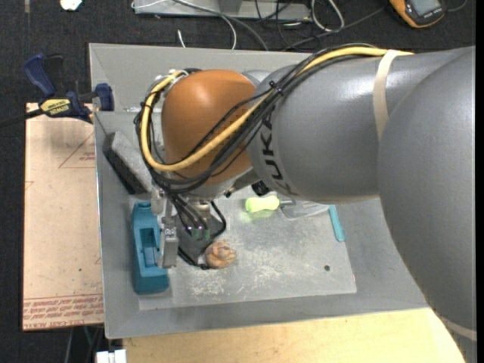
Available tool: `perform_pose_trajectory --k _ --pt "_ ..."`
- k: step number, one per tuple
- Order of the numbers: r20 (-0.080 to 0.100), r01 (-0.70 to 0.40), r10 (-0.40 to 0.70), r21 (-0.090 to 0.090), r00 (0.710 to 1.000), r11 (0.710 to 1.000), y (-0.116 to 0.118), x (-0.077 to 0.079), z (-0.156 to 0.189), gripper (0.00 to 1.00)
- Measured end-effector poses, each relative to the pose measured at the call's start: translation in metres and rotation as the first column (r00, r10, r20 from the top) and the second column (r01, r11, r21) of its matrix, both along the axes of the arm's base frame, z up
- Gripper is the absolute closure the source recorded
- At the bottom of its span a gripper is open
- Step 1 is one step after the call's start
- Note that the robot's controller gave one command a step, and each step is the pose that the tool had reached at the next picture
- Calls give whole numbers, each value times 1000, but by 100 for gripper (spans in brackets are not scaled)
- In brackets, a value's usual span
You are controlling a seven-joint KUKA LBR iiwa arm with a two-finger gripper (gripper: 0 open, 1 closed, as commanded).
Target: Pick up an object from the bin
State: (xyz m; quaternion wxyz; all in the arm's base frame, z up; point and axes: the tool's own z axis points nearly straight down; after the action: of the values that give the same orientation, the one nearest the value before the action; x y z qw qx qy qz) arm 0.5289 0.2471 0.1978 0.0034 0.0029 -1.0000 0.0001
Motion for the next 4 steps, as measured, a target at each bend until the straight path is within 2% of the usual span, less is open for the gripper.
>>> perform_pose_trajectory --k 1,2,3,4 --pt "7 5 -5 2 1000 1000 -2 2 5 0" --pt "7 29 -29 3 1000 1000 -49 -19 -83 0" --pt "7 105 -105 5 994 995 -70 -35 -83 0" --pt "4 179 -179 2 984 984 -80 -33 -90 0"
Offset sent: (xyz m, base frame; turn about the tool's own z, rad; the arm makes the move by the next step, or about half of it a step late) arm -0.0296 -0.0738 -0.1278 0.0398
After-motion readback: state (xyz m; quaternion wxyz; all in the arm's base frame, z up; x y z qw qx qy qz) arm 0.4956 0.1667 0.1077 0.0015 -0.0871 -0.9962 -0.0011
